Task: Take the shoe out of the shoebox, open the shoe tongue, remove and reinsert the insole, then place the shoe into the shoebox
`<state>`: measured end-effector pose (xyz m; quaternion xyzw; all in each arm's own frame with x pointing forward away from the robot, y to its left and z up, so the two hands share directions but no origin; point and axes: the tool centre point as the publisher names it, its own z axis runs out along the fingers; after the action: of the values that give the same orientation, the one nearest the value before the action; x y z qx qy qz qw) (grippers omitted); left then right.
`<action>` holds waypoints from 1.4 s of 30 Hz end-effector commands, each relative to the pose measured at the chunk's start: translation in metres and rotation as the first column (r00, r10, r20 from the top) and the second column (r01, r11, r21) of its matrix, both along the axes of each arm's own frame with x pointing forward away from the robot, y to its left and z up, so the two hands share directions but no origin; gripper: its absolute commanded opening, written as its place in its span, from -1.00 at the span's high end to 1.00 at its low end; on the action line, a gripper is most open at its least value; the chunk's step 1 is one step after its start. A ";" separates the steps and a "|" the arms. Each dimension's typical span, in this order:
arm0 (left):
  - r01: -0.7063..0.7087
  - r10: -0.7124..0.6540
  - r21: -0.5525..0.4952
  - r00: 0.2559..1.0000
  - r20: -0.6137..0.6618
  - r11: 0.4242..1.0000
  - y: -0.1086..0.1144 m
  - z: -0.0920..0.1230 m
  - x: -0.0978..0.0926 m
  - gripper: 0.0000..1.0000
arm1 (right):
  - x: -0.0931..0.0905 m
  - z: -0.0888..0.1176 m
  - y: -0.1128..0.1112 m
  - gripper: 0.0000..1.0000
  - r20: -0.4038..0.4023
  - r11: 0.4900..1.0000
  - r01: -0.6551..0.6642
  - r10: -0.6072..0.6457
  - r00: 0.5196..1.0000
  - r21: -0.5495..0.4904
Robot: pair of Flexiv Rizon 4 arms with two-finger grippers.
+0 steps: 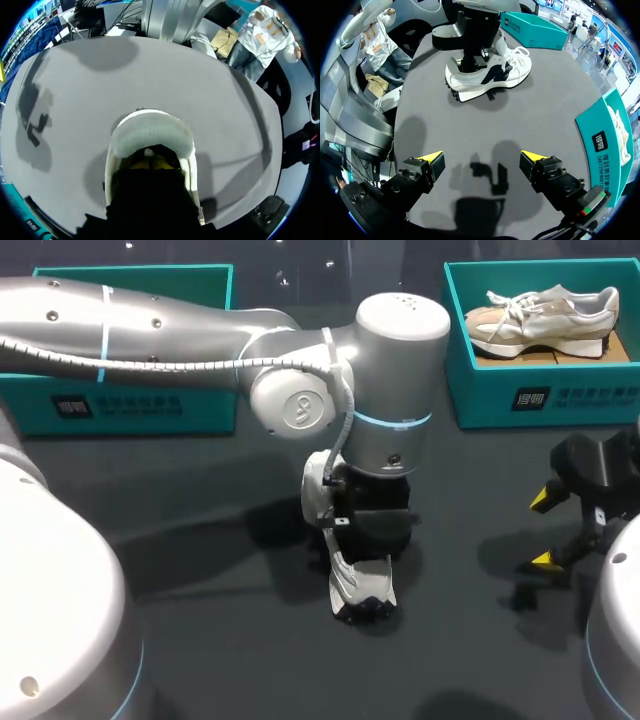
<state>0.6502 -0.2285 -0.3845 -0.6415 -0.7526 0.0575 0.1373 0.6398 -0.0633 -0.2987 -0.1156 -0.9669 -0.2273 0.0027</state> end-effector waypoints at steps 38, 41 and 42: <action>0.004 -0.016 0.207 0.998 0.058 0.978 0.012 -0.019 0.007 1.00 | -0.002 0.000 0.000 -1.00 0.002 1.000 0.002 -0.002 1.000 -0.003; -0.001 -0.008 0.190 0.999 0.050 0.982 0.010 -0.021 0.008 1.00 | -0.002 0.000 0.000 -1.00 0.002 1.000 0.002 -0.002 1.000 -0.003; -0.004 -0.005 0.173 0.999 0.051 0.985 0.009 -0.017 0.008 1.00 | -0.002 0.000 0.000 -1.00 0.002 1.000 0.002 -0.002 1.000 -0.003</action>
<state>0.6569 -0.2181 -0.3980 -0.6278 -0.7573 -0.0307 0.1773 0.6400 -0.0630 -0.2990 -0.1156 -0.9669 -0.2274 0.0028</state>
